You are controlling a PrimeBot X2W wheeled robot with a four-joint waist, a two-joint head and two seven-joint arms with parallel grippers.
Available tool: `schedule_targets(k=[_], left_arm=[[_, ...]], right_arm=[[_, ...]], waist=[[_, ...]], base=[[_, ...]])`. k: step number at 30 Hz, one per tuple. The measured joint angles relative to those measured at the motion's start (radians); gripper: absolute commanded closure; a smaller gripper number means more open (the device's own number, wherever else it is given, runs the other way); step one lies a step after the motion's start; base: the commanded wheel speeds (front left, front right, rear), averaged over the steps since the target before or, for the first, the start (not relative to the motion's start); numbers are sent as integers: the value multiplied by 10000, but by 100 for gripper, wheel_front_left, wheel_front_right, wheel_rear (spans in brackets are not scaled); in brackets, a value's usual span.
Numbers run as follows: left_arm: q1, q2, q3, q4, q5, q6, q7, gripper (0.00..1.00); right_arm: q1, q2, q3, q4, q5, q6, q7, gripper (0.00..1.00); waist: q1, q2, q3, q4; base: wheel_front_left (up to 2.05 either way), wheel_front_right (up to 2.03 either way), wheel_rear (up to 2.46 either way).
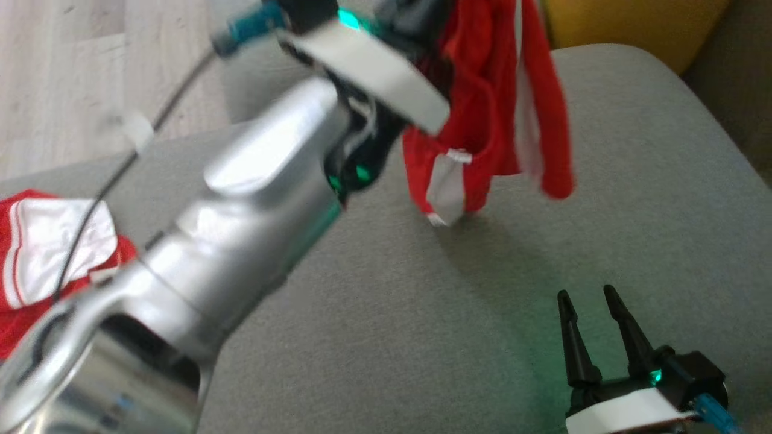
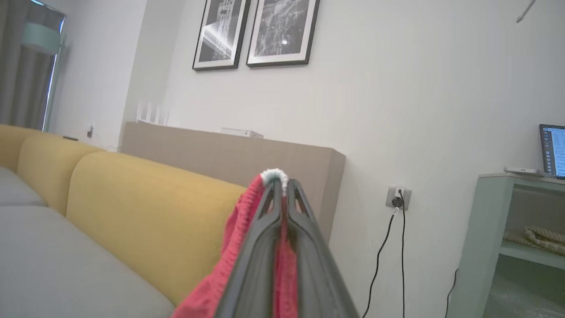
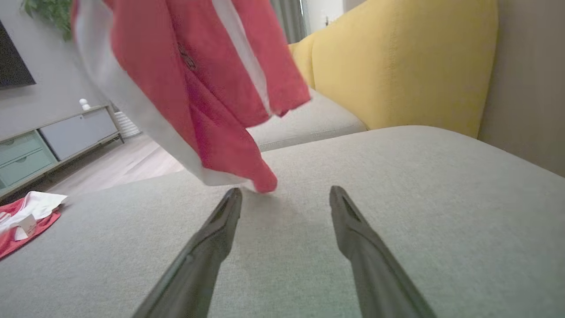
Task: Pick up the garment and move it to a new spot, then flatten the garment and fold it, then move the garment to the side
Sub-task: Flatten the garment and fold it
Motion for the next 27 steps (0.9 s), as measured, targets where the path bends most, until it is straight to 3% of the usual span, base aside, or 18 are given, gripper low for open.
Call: schedule_targets(k=[6,14,18,22,27], left_arm=[[-546,90,-362,1003,-33,-50,504,100],[2332,1271,-1057,2447,-236,-69,786,100],[2464,1582,-1035,2930,-234,-69,518,100],[1927,1586,-1053,2978,-215,-71,462,100],[1630,1666,-1101,3152,-205,-71,382,100]], right_arm=[[23,0,-102,-4,117,0,0,0],[147,0,-399,-77,397,0,2,0],[-199,2,-355,278,920,0,0,0],[-1184,-4,-188,1298,1446,0,0,0],[-2917,-86,412,3708,2451,0,320,0]], waist=[[0,0,-107,-359],[0,0,371,-20],[0,0,781,261],[2,0,1168,550],[2,0,1501,830]], base=[[0,0,0],[0,0,0],[0,0,0],[0,0,0],[0,0,0]])
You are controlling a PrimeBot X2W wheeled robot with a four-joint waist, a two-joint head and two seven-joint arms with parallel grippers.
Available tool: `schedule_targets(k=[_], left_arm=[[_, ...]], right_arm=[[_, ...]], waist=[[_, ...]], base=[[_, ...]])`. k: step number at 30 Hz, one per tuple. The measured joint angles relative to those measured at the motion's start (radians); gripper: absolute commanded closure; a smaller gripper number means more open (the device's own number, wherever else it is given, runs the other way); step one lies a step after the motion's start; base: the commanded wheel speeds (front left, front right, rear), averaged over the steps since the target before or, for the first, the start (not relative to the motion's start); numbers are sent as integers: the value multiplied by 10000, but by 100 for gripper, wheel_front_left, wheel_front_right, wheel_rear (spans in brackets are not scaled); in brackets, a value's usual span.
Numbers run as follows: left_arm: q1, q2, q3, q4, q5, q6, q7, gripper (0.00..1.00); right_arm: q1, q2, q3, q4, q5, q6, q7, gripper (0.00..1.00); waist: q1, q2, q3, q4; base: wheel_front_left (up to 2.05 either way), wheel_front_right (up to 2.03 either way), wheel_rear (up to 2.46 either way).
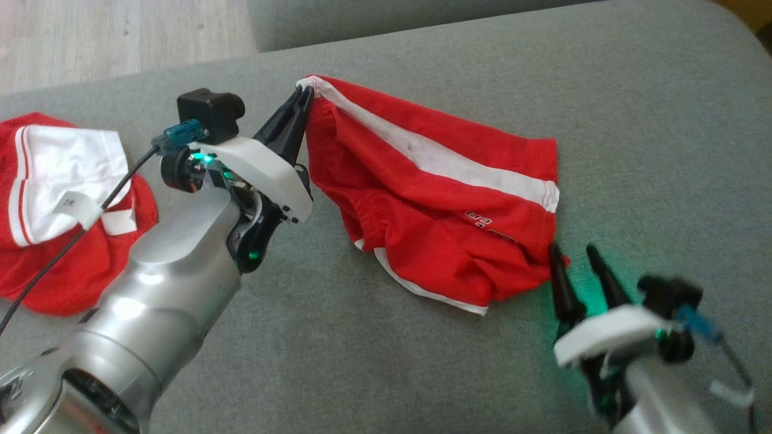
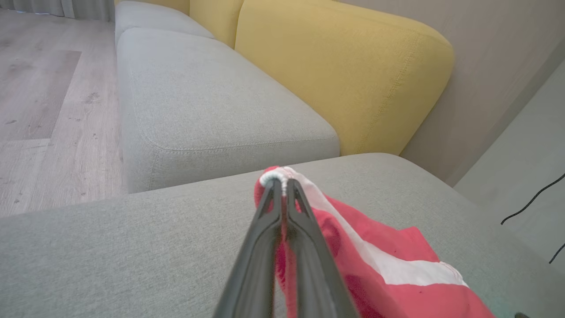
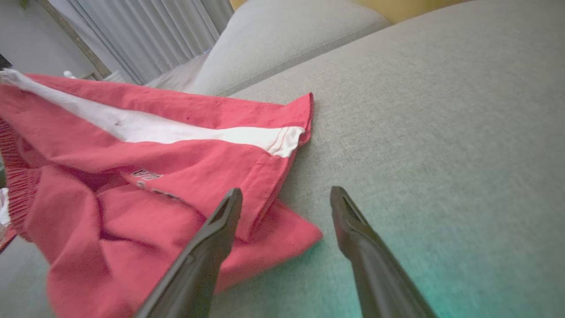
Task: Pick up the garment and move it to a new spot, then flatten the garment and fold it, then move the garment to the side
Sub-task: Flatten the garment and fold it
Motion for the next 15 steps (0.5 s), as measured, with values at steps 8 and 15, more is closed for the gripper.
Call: schedule_targets(k=[8,15], left_arm=[[-149,-36,-282,48,-6,0,-82,100],[-281,-56,-477,54,-33,0,-169,100]], right_arm=[[-2810,-742,188,2405,391,0,1024,0],[-3531,-746,1022,3710,263,0,1369,4]], waist=[[0,0,290,220],[-1,0,336,389]], base=[[0,0,0],[0,0,0]])
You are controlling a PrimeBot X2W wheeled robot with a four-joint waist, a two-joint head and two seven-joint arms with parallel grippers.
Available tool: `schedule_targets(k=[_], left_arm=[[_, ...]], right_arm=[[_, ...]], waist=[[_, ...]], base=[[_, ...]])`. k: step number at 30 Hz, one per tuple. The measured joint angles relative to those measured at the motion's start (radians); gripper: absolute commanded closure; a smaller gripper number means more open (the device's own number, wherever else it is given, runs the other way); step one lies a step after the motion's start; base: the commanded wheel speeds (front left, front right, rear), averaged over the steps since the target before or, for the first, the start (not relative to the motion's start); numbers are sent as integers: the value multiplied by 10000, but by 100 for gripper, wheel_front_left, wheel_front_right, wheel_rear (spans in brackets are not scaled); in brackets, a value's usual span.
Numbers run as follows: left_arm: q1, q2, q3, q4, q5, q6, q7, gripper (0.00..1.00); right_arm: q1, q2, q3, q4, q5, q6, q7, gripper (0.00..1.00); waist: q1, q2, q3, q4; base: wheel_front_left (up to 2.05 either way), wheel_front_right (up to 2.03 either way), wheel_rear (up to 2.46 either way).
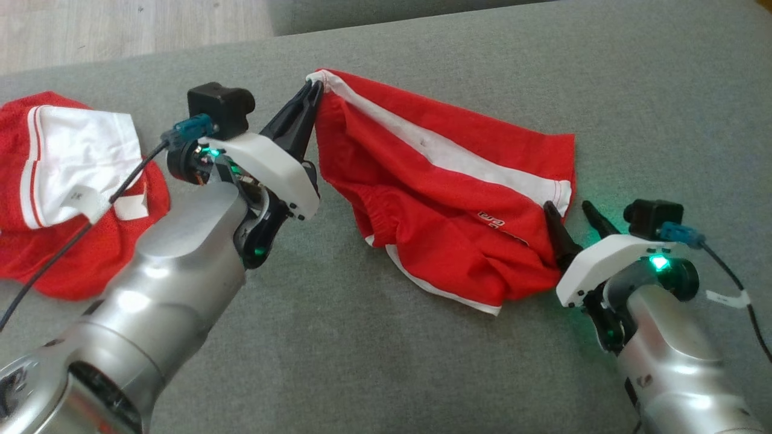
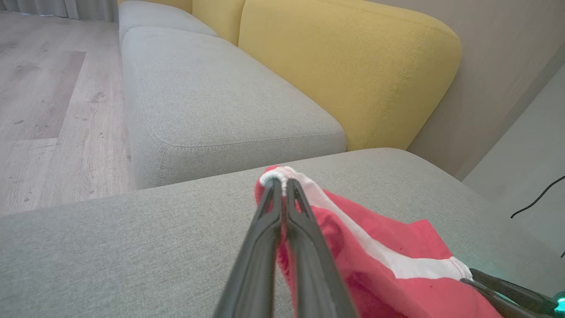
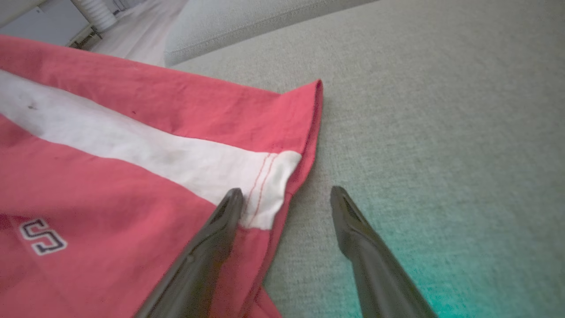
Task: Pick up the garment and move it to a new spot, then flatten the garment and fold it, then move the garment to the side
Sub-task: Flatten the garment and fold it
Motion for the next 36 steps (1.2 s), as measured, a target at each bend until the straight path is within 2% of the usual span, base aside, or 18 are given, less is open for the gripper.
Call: schedule_targets(k=[1,2,3,4,5,6,8,9,15,18,22,26,31,36], left_arm=[[0,-6,-36,13,-17,0,-13,100],[-1,-15,-82,27,-79,0,-40,100],[-1,-21,-121,38,-117,0,-88,100],[-1,-29,-142,44,-155,0,-88,100],[-1,-33,-161,54,-173,0,-90,100],[-1,-38,-178,59,-190,0,-96,100],[-3,-38,-213,69,-245,0,-100,100],[-3,-38,-274,77,-245,0,-102,100],[-3,-17,-456,73,-341,0,-389,100],[-4,75,-437,-282,-257,0,-663,100],[-53,221,176,-1083,59,0,-798,100],[33,259,525,-2230,209,0,-803,100],[1499,593,454,-3058,8,40,-805,100],[3744,1093,527,-3977,548,729,-803,100]], right_arm=[[-38,4,67,115,6,0,-2,11],[-90,13,132,217,21,0,-25,11],[-156,25,196,299,27,0,-81,23],[-217,40,253,378,29,0,-123,44],[-282,65,318,476,35,0,-169,53],[-343,79,407,562,42,0,-224,55],[-424,90,533,721,42,0,-395,76],[-484,90,610,909,42,0,-548,100],[-598,33,642,1266,-119,0,-1139,100],[-680,-201,301,1172,-238,0,-1469,100],[-1087,-965,-556,418,-403,2,-1618,100],[-1080,-1730,-886,-658,-418,8,-1647,100],[590,-2111,-654,-1979,44,8,-1080,100],[2844,-1981,-543,-2863,506,8,-570,99]], waist=[[0,0,-7,14],[0,0,-15,24],[-1,0,-23,33],[0,0,-31,40],[0,0,-40,45],[0,0,-52,52],[-1,0,-80,60],[0,0,-117,65],[-1,0,-322,64],[-1,0,-506,45],[-1,0,-740,42],[-2,0,-916,119],[-2,0,-973,245],[-2,0,-704,330]], base=[[0,0,0],[0,0,0],[0,0,0],[0,0,0],[0,0,0],[0,0,0],[0,0,0],[0,0,0],[0,0,0],[0,0,0],[0,0,0],[0,0,0],[0,0,0],[0,0,0]])
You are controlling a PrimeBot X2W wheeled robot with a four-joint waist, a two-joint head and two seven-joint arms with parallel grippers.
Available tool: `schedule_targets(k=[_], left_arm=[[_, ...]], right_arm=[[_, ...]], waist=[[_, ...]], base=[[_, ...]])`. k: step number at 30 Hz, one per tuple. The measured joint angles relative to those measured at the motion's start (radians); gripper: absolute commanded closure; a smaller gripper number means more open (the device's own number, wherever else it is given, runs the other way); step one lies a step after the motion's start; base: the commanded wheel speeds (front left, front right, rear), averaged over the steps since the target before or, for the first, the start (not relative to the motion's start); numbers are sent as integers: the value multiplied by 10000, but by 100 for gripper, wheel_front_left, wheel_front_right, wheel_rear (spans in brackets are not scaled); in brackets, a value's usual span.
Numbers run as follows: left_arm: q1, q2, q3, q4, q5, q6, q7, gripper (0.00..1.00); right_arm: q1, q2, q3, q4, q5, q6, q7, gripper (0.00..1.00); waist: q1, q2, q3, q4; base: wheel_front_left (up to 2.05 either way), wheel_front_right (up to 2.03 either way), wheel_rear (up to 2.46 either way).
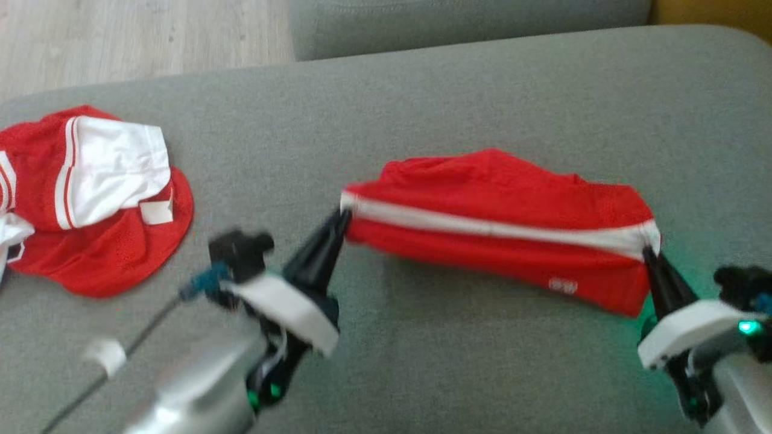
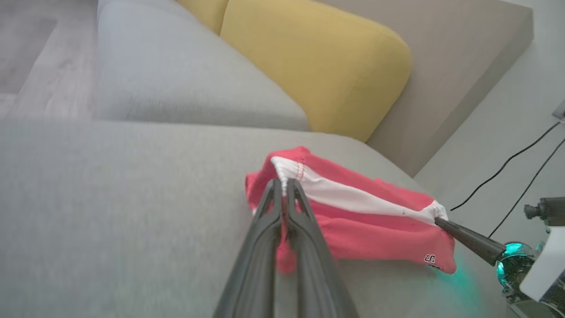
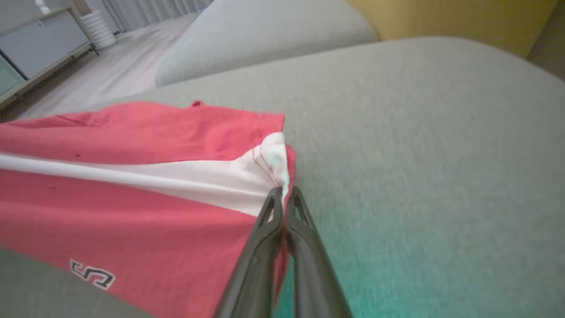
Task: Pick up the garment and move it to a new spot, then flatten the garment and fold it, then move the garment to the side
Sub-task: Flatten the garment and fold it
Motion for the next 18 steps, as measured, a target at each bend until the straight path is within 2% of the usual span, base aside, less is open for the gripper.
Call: schedule_targets(k=[1,2,5,8,13,18], left_arm=[[385,13,98,-171,171,117,0,100],[718,10,253,-301,364,213,0,100],[1437,-59,890,-606,798,378,0,100],[1848,-236,1597,-848,1172,418,-2,100],[2307,-522,2362,-955,1902,399,-2,100],[2440,-671,2683,-769,2359,151,-2,100]], right_arm=[[225,40,-40,-59,-10,0,0,45],[374,94,-138,-104,-23,0,-2,0],[630,282,-349,-479,-119,0,-19,0],[1139,334,-159,-1427,144,0,-242,0],[2172,77,422,-2811,892,0,-121,0],[2212,-92,554,-3051,1271,0,140,0]], waist=[[0,0,69,19],[1,0,134,42],[1,0,278,168],[1,0,382,295],[1,0,474,378],[1,0,481,519]], base=[[0,0,0],[0,0,0],[0,0,0],[0,0,0],[0,0,0],[0,0,0]])
